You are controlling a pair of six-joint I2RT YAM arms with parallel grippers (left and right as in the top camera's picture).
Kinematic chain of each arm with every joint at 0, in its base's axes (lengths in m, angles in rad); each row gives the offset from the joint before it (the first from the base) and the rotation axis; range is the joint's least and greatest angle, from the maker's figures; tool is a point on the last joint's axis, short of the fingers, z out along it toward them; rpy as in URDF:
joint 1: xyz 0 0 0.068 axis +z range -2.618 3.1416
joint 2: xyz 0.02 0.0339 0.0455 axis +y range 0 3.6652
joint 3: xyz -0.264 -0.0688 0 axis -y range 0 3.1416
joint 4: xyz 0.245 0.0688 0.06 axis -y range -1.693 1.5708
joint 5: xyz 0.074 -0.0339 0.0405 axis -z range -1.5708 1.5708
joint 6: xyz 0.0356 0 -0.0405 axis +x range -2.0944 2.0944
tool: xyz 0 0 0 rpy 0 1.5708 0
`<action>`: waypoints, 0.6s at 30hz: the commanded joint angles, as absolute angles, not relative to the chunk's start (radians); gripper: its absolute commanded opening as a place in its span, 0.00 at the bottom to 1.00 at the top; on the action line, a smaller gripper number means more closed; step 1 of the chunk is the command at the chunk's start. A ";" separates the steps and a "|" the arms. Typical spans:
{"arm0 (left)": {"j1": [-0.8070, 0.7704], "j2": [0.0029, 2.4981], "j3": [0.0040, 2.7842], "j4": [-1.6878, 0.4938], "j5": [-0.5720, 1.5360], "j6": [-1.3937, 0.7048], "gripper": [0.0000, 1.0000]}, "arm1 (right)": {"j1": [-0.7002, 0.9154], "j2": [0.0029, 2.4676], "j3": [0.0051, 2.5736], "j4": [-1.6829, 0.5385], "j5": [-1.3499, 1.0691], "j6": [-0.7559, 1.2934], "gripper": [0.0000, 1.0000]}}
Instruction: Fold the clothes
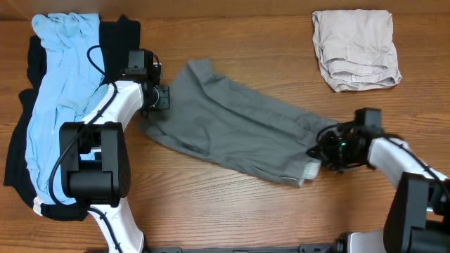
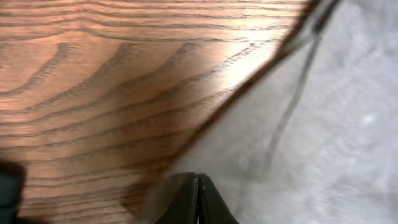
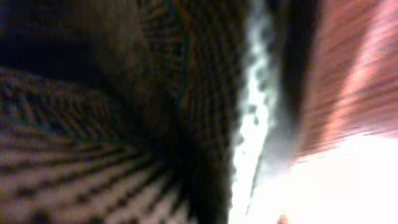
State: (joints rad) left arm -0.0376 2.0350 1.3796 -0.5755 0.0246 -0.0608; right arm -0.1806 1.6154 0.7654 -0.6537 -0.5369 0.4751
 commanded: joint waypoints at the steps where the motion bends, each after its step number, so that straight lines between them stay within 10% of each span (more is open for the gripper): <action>1: -0.040 2.041 1.369 -0.575 0.110 -0.071 0.04 | -0.228 1.616 0.929 -0.803 -0.478 0.295 0.04; 12: -0.060 2.032 1.438 -0.609 0.516 0.124 0.06 | -0.237 1.616 1.246 -1.139 -0.283 0.155 0.04; 18: -0.088 2.035 1.446 -0.624 0.578 0.292 0.32 | -0.237 1.639 1.246 -1.139 -0.224 0.155 0.04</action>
State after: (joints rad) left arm -0.0704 2.0346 1.4300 -0.6098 0.4820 0.1360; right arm -0.2340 1.6211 1.2167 -1.1427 -0.2790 0.1757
